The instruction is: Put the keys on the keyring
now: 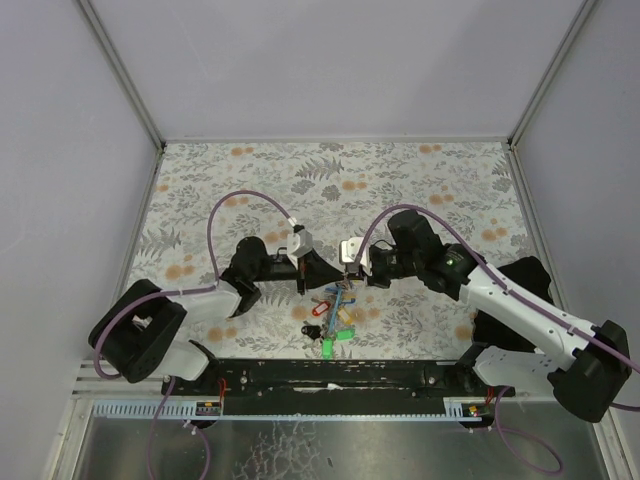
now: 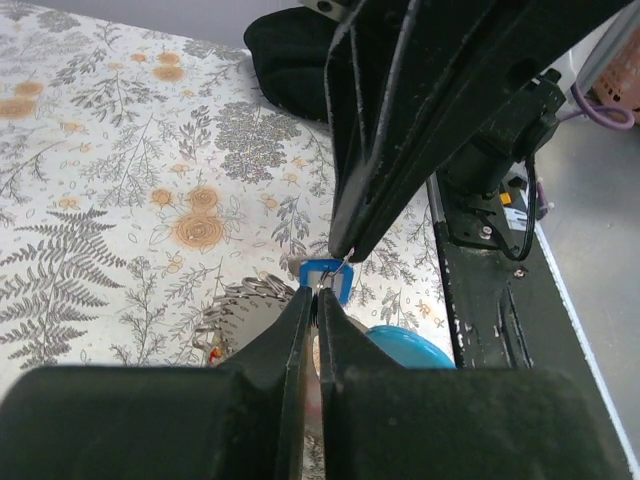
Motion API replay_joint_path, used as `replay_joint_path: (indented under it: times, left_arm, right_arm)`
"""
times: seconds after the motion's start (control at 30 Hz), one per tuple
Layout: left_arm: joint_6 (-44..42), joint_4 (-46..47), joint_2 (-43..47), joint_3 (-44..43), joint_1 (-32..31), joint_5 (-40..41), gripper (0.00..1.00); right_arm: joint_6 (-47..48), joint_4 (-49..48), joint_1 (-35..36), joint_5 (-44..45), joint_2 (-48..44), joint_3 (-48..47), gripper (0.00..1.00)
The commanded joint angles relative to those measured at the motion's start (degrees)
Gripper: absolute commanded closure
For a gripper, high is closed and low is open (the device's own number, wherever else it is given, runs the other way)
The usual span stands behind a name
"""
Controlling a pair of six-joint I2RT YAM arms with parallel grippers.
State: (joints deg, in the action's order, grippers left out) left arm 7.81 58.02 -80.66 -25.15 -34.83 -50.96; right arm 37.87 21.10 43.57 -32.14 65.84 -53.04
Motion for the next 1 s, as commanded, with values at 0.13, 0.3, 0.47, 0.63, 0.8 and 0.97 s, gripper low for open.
replay_joint_path:
  times: [0.13, 0.3, 0.47, 0.63, 0.8, 0.97]
  left_arm:
    - [12.72, 7.13, 2.34, 3.35, 0.29, 14.87, 1.00]
    - [21.32, 12.17, 2.60, 5.63, -0.53, 21.98, 1.00]
    - [25.66, 13.65, 2.88, 6.82, -3.31, 30.33, 1.00]
    - [29.32, 16.67, 1.99, 7.95, -6.25, 38.49, 1.00]
    - [32.53, 19.43, 0.99, 9.70, -8.02, 45.52, 1.00]
    - [33.27, 20.01, 1.62, 11.33, -8.15, 47.39, 1.00]
  right_arm:
    - [-3.87, -4.07, 0.59, -0.28, -3.78, 4.78, 1.00]
    - [-5.11, -7.71, 0.70, -1.06, -3.33, 6.87, 1.00]
    - [-6.17, -10.74, 1.04, -2.06, -2.34, 7.91, 1.00]
    - [-7.12, -13.41, 1.66, -3.39, -1.37, 8.25, 1.00]
    - [-7.50, -14.33, 1.96, -2.17, -0.55, 7.54, 1.00]
    - [-7.77, -14.14, 1.96, 2.94, -1.42, 7.29, 1.00]
